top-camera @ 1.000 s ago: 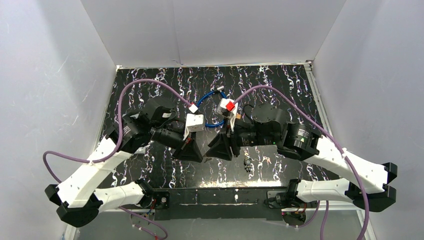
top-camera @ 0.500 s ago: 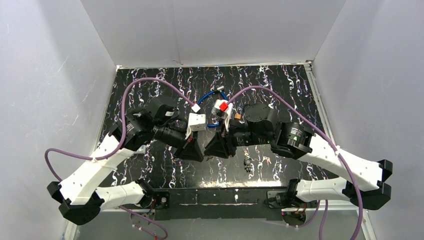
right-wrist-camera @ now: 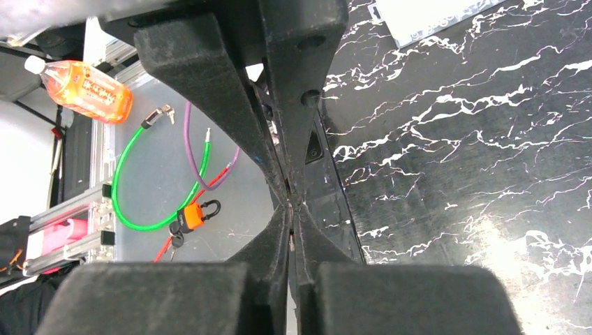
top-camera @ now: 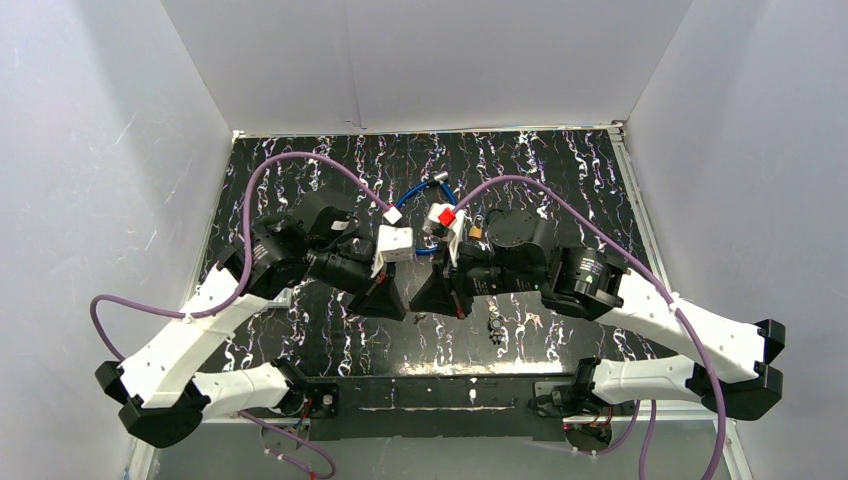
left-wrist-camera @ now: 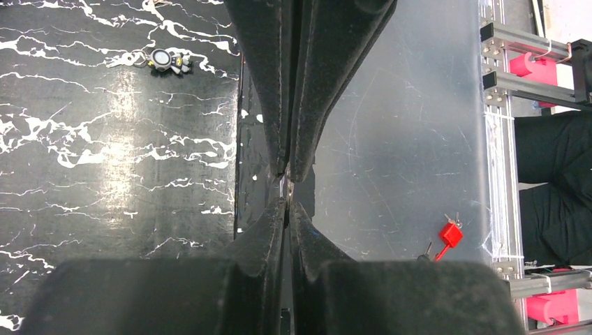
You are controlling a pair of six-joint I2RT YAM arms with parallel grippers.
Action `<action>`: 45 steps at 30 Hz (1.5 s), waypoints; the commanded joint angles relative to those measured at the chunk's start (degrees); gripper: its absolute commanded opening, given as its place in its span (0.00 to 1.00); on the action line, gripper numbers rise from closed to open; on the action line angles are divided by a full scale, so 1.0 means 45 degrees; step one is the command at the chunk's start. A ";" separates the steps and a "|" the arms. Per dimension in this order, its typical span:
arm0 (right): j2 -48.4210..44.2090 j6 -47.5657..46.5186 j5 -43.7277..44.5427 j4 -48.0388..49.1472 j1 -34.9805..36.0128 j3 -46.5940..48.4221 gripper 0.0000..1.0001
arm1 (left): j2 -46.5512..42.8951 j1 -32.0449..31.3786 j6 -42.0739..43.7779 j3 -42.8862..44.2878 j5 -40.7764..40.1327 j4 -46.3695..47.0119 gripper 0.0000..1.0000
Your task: Unlock with the key
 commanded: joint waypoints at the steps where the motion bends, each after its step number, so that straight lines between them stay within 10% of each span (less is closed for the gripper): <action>1: -0.0335 -0.0101 0.0059 -0.0115 -0.0016 -0.0221 0.01 | -0.0042 -0.0031 0.0241 0.0650 0.0081 -0.0265 0.00; 22: -0.0536 0.0820 0.0236 0.0783 -0.0030 -0.1003 0.02 | -0.0197 -0.0031 0.0712 0.1274 -0.0572 0.0028 0.00; 31: -0.0541 0.0672 0.0264 0.0178 -0.0028 -0.0765 0.34 | -0.0142 -0.0026 0.1054 0.1402 -0.0624 -0.0419 0.00; 39: -0.0540 0.0605 0.0425 0.0292 -0.0027 -0.0816 0.01 | -0.0038 -0.0031 0.1113 0.1515 -0.0598 -0.0409 0.00; 45: -0.0667 0.0693 0.0381 0.0478 -0.0022 -0.0984 0.01 | -0.0054 -0.0028 0.1132 0.1415 -0.0666 -0.0305 0.00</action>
